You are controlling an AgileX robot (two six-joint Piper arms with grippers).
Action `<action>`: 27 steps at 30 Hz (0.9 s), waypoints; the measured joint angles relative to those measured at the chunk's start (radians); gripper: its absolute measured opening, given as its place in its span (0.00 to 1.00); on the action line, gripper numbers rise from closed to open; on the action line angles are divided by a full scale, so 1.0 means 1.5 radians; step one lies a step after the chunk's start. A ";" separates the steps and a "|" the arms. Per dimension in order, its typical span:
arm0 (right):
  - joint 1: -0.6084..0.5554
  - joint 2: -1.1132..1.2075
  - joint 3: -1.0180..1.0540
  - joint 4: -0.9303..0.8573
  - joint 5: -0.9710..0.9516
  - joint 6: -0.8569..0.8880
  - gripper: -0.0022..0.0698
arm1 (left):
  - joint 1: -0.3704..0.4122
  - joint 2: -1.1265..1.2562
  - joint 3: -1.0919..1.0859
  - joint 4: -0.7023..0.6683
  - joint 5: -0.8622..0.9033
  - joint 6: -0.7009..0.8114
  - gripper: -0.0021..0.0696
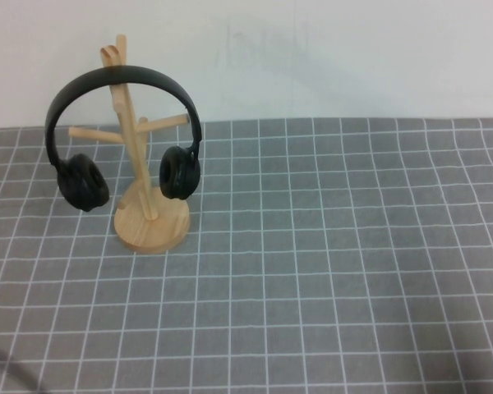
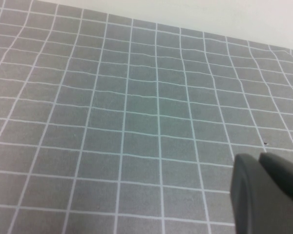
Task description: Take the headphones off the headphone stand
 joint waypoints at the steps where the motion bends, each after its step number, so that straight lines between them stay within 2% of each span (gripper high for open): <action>1: 0.000 0.000 0.000 0.000 0.000 0.000 0.02 | 0.000 0.043 -0.037 0.000 0.035 0.031 0.02; 6: 0.000 0.000 0.000 0.000 0.000 0.000 0.02 | 0.000 0.229 -0.174 -0.060 0.114 0.223 0.02; 10: 0.000 0.000 0.000 0.000 0.000 0.000 0.02 | 0.000 0.347 -0.250 -0.177 0.093 0.400 0.02; 13: 0.000 0.000 0.000 0.000 0.000 0.000 0.02 | 0.000 0.425 -0.302 -0.227 0.058 0.522 0.02; 17: 0.000 0.000 0.000 0.000 0.000 0.000 0.02 | -0.020 0.508 -0.369 -0.236 0.025 0.587 0.02; 21: 0.000 0.000 0.000 0.000 0.000 0.000 0.02 | -0.094 0.558 -0.412 -0.146 -0.015 0.578 0.02; 24: 0.000 0.000 0.000 0.000 0.000 0.000 0.02 | -0.148 0.573 -0.419 -0.012 -0.054 0.513 0.02; 27: 0.000 0.000 0.000 0.000 0.000 0.000 0.02 | -0.164 0.578 -0.421 0.124 -0.076 0.470 0.03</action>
